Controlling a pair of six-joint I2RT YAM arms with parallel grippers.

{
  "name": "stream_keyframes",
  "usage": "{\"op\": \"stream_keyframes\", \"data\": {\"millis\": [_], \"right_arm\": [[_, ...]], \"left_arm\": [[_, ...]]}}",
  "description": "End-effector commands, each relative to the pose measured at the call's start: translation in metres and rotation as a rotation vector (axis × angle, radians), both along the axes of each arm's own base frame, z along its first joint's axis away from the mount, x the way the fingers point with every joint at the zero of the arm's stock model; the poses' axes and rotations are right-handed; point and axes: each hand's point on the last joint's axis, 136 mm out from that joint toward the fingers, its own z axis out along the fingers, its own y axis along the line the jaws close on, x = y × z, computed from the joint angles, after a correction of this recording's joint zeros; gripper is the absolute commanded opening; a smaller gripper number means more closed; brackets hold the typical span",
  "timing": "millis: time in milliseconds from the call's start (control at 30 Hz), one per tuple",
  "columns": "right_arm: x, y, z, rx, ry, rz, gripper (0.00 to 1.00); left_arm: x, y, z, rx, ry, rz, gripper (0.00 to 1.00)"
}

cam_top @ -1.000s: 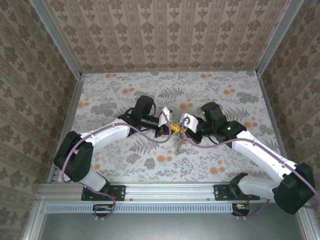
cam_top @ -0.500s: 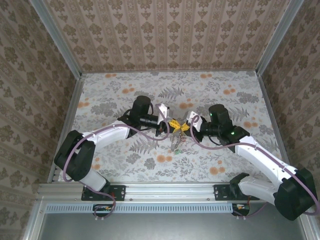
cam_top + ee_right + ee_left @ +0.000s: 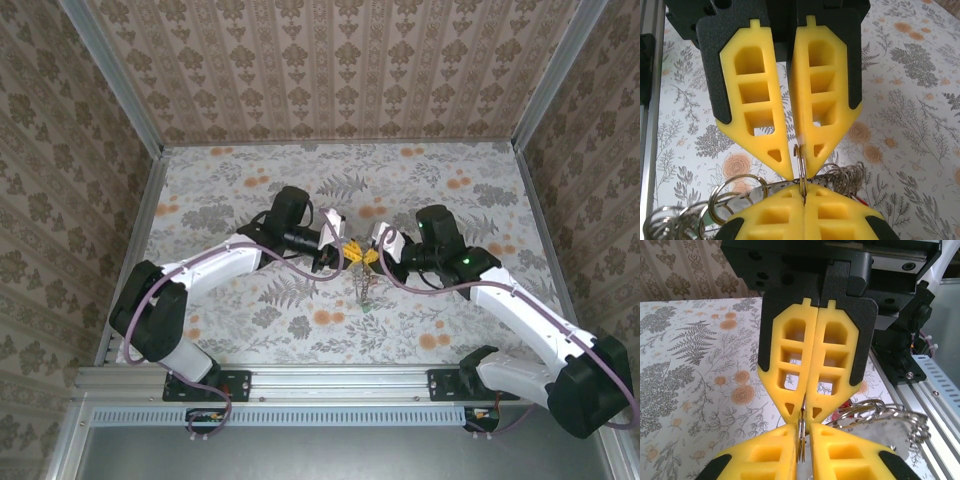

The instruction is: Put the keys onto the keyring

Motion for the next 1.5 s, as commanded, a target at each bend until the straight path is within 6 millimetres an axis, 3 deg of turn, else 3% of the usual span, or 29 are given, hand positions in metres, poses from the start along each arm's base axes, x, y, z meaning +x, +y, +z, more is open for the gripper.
{"op": "stream_keyframes", "data": {"millis": [0,133,267,400,733,967,1100,1267,1367,1467], "right_arm": [[0.002,0.003,0.014,-0.019,-0.033,0.017,0.01],[0.002,0.005,0.018,-0.029,-0.045,0.019,0.02],[0.000,0.006,0.017,-0.081,-0.039,0.020,0.02],[0.000,0.006,0.021,-0.092,-0.054,0.015,0.03],[0.006,0.003,0.013,0.082,-0.068,-0.028,0.15],[0.011,0.008,0.018,0.199,-0.105,-0.033,0.15],[0.013,0.007,0.019,0.219,-0.108,-0.036,0.10],[0.013,0.005,0.020,0.197,-0.104,-0.037,0.04],[0.011,0.004,0.023,0.168,-0.092,-0.027,0.02],[0.010,0.003,0.023,0.126,-0.082,-0.013,0.02]], "left_arm": [[-0.010,0.001,-0.009,0.049,-0.009,-0.050,0.14],[-0.013,-0.001,-0.013,0.077,-0.012,-0.060,0.12],[-0.015,-0.003,-0.016,0.099,-0.021,-0.064,0.00],[-0.012,-0.003,-0.020,0.119,-0.022,-0.050,0.00],[-0.011,-0.002,0.021,-0.137,0.038,-0.061,0.00],[-0.014,-0.003,0.034,-0.215,0.064,-0.079,0.00],[-0.011,-0.003,0.039,-0.243,0.071,-0.070,0.00],[-0.007,0.000,0.037,-0.238,0.075,-0.052,0.00],[-0.004,0.001,0.026,-0.175,0.075,-0.033,0.00],[-0.005,0.002,0.013,-0.096,0.041,-0.027,0.09]]}}
